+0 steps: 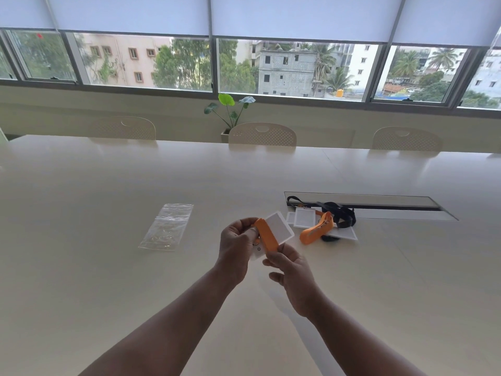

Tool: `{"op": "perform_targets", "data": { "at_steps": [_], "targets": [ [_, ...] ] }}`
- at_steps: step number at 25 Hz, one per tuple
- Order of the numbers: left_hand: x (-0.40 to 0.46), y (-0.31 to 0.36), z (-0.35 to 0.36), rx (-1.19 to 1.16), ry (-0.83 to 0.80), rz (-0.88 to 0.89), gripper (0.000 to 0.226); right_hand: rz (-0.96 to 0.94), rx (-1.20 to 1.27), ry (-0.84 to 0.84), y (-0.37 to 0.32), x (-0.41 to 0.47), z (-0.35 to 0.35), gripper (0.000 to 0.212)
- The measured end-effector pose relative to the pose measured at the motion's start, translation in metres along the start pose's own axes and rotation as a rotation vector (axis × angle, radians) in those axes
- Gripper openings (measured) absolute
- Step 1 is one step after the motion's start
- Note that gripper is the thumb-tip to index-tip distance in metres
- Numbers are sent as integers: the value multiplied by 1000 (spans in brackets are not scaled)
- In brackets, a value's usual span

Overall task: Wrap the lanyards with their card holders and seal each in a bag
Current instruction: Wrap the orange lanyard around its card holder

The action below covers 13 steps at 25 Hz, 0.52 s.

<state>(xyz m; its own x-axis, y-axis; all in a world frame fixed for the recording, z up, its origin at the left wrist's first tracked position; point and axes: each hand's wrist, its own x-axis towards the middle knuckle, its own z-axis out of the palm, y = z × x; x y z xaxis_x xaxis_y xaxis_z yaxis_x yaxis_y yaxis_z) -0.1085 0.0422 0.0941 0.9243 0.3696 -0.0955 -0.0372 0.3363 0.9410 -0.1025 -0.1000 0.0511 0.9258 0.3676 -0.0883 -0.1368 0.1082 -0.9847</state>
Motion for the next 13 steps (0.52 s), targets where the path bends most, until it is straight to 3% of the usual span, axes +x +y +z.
{"op": "perform_targets", "data": {
  "at_steps": [5,8,13],
  "targets": [
    [-1,-23,8,-48,91,86,20,59,184,115,1,11,-3,39],
    [1,-34,8,-46,85,78,21,74,276,196,-2,21,-15,33],
    [10,-55,1,168,1,-15,15,11,-8,326,9,38,-41,15]
  ]
}}
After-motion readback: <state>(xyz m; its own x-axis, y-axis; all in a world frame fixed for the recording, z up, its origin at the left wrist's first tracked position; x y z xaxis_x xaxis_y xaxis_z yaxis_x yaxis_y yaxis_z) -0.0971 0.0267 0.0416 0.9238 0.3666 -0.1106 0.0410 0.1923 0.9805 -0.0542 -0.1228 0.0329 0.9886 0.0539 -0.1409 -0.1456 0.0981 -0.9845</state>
